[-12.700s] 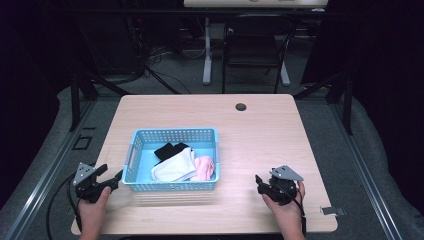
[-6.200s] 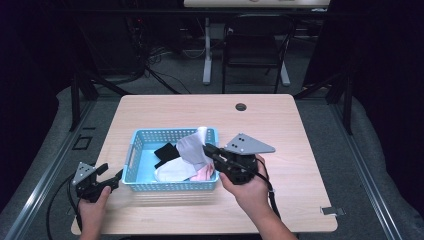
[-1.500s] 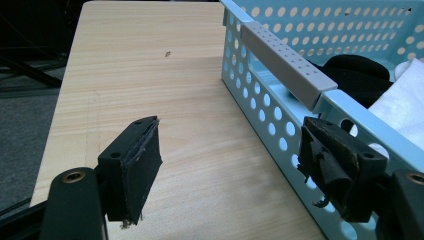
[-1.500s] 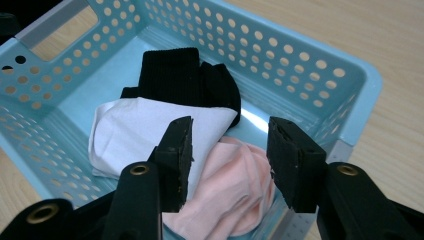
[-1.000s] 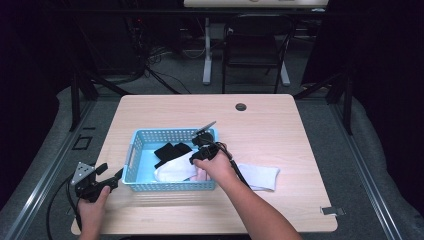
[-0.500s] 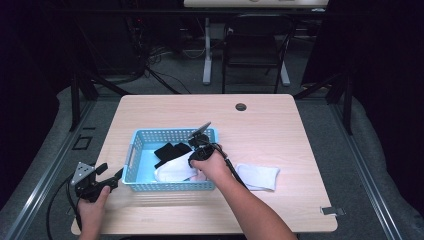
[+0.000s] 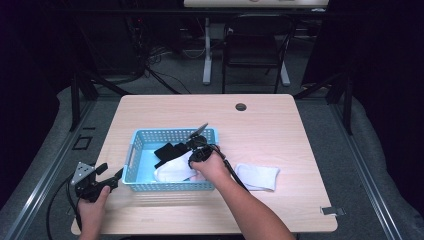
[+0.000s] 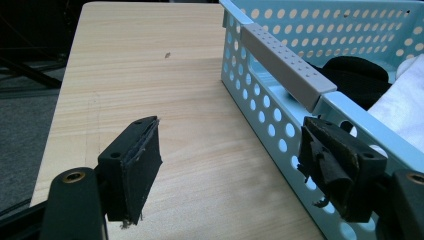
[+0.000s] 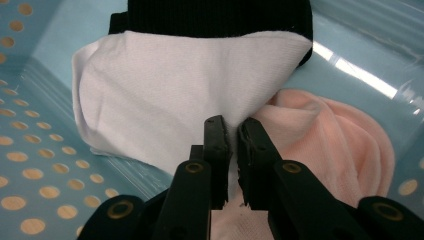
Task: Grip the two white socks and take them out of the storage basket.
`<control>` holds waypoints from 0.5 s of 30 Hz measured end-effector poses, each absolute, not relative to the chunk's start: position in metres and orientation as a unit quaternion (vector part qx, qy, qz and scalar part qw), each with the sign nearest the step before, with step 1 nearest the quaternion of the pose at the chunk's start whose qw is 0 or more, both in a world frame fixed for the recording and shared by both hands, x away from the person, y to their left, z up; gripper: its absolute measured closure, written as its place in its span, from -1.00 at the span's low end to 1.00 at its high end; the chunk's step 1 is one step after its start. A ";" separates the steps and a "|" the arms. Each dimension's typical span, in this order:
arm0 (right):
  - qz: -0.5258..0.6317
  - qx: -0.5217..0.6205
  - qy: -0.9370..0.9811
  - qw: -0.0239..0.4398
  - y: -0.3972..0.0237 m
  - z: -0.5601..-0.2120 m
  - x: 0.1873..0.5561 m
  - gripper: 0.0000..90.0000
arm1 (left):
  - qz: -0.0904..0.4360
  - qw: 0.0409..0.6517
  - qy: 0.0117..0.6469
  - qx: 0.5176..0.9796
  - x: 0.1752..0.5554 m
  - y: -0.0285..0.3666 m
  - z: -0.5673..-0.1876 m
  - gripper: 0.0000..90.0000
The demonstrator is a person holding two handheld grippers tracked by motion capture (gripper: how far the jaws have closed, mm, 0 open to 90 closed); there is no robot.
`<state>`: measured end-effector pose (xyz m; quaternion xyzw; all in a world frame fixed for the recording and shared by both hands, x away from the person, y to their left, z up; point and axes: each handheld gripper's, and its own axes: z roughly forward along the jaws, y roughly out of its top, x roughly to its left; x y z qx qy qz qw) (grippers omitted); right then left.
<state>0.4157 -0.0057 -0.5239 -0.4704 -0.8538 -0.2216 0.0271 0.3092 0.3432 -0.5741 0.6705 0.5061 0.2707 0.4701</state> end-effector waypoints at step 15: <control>-0.313 -0.394 -0.862 -0.056 -0.002 -0.494 0.395 0.93 | 0.270 0.469 0.506 0.671 0.309 0.343 -0.574 -0.45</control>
